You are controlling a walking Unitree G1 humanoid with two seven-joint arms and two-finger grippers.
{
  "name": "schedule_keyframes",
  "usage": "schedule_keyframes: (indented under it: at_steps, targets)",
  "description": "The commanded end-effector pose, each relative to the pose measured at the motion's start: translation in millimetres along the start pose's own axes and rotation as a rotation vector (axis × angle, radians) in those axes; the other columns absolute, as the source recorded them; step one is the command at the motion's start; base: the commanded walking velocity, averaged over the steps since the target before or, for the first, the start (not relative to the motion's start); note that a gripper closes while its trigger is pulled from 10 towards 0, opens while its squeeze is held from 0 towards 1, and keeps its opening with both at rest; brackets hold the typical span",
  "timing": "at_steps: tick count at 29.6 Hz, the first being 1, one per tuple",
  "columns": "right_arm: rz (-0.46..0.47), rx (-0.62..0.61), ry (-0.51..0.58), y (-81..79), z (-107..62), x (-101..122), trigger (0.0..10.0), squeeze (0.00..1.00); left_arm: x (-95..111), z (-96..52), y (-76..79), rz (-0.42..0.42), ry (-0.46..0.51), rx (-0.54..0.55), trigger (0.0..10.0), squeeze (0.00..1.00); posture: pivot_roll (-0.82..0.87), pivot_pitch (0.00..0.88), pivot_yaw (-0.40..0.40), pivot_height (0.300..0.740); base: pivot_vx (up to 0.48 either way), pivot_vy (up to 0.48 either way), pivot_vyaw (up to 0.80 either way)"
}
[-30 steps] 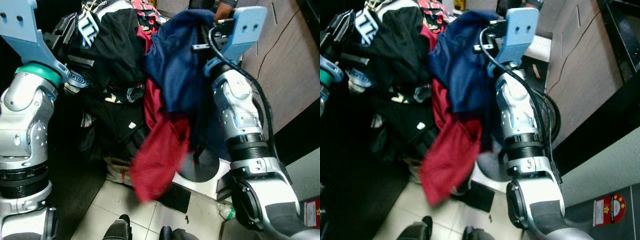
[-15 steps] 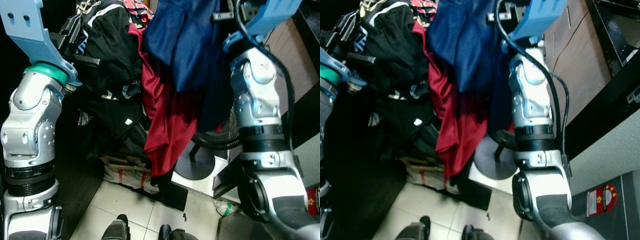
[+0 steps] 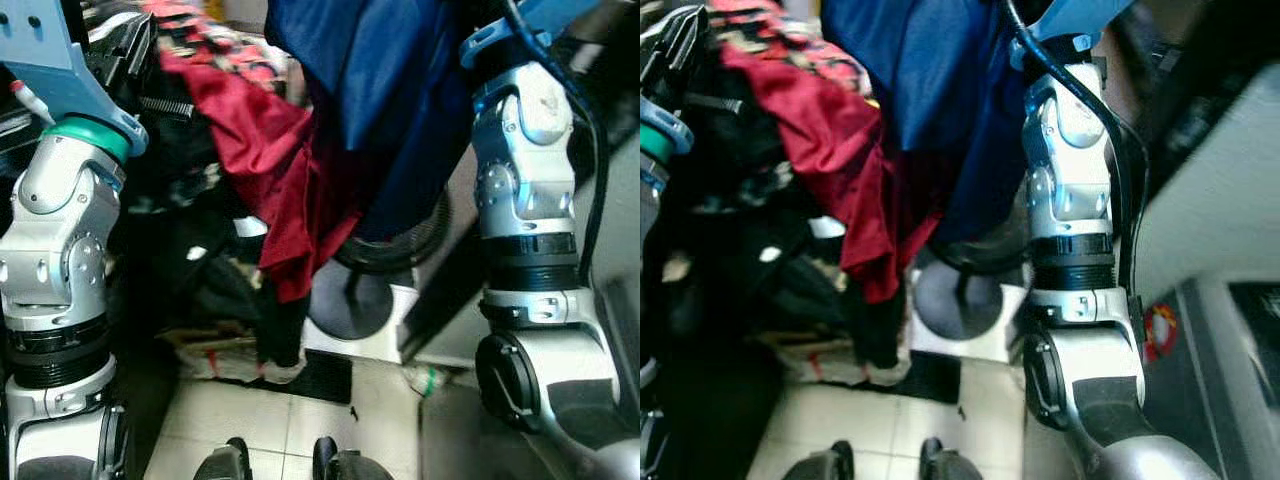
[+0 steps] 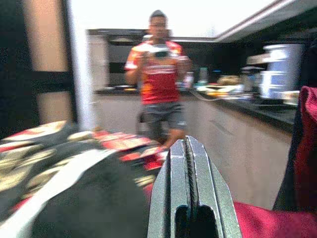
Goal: Clothes washing
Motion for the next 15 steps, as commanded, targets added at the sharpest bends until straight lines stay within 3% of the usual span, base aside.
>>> schedule_keyframes:
  at_steps: [1,15]
  targets:
    - [-0.006,0.002,0.062,-0.4,4.8,17.2,10.0,0.00,4.2,2.0,3.1,0.002,0.010,-0.013,10.0,0.00,0.14,0.028,-0.022,0.740,0.000,0.000,-0.80]
    - [0.010,0.001,0.057,-1.4,3.6,15.1,10.0,0.00,0.3,1.8,2.6,0.011,-0.004,-0.015,10.0,0.00,0.14,0.028,-0.019,0.740,0.000,0.000,-0.80]
Point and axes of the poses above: a point about 5 cm out from each wrist's last joint towards the gripper, its own z axis pointing out of the wrist towards the gripper, its own x axis along the axis of the wrist's last joint, y = z × x, the point moved 6 cm from there along z, pointing out of the wrist towards the gripper, and after that the axes turned 13 degrees about z, right-handed, at the moved point
